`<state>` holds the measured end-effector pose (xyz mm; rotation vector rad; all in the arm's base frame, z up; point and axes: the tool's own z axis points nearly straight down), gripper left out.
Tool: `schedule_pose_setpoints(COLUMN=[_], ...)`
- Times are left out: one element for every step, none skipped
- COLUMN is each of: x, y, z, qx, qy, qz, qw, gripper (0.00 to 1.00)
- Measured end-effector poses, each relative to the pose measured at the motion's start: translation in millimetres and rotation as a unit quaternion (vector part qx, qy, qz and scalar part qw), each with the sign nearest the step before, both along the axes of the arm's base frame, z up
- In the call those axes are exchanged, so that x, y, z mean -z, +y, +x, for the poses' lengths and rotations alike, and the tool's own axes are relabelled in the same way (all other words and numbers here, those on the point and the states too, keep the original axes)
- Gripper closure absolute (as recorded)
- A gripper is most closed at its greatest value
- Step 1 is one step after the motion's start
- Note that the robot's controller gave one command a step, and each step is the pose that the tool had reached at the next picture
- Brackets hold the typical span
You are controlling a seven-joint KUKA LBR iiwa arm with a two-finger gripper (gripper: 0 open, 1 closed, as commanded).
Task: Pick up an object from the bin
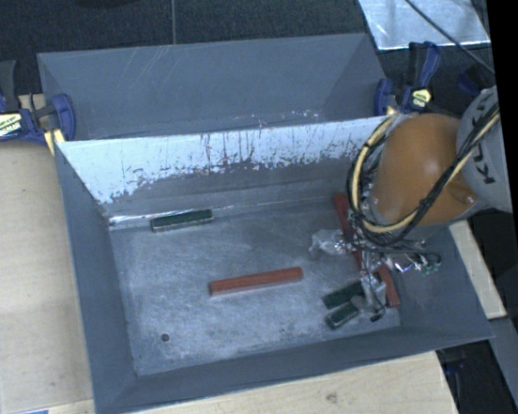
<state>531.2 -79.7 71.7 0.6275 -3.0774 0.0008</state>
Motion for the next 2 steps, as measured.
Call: schedule_pose_setpoints(x=[-2.2, -2.1], y=[-1.3, -1.6], z=[-39.6, -40.8], qx=[-0.062, -0.064], qy=[-0.0069, -0.0026], qz=[0.000, 0.000], qw=[0.9980, 0.9980], gripper=[0.00, 1.00])
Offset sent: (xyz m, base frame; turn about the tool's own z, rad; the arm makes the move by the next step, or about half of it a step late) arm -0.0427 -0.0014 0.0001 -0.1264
